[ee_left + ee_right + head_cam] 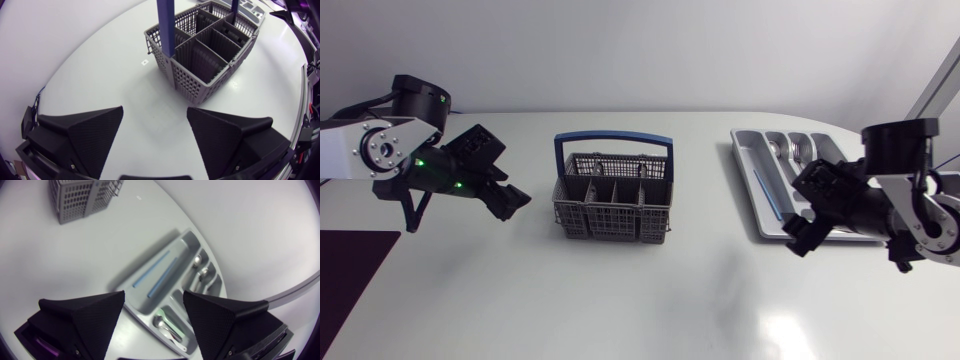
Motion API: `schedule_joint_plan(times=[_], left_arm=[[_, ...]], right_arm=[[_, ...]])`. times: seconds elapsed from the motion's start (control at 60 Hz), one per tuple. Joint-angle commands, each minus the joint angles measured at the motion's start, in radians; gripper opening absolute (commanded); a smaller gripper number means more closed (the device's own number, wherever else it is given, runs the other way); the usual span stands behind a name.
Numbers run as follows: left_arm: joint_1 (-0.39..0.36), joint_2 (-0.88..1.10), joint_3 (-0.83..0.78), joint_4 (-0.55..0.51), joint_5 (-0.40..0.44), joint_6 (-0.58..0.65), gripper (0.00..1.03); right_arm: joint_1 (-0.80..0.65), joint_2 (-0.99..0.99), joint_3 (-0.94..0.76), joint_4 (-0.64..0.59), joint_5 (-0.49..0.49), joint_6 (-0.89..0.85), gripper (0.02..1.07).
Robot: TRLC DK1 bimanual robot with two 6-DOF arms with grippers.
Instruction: Unload the cutlery basket into the drawer organizer.
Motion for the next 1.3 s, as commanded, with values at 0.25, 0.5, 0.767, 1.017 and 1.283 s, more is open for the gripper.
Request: schedule_joint_plan(times=[0.25,0.5,0.767,1.017,1.283], left_arm=[[-0.013,0.197,0.033,0.064,0.046,0.027,0.33],[-0.069,0.268,0.082,0.067,0.084,0.031,0.15],[-0.136,0.283,0.080,0.072,0.106,0.030,0.15],[-0.168,0.266,0.079,0.072,0.106,0.013,0.15],[-0.190,0.240,0.063,0.070,0.106,0.004,0.15]], right_arm=[[0.296,0.307,0.151,0.082,-0.008,0.296,0.29],[0.393,0.539,0.337,0.098,0.003,0.379,0.13],[0.408,0.578,0.369,0.092,0.020,0.399,0.13],[0.407,0.555,0.340,0.093,0.040,0.399,0.13],[0.396,0.534,0.320,0.093,0.042,0.393,0.13]])
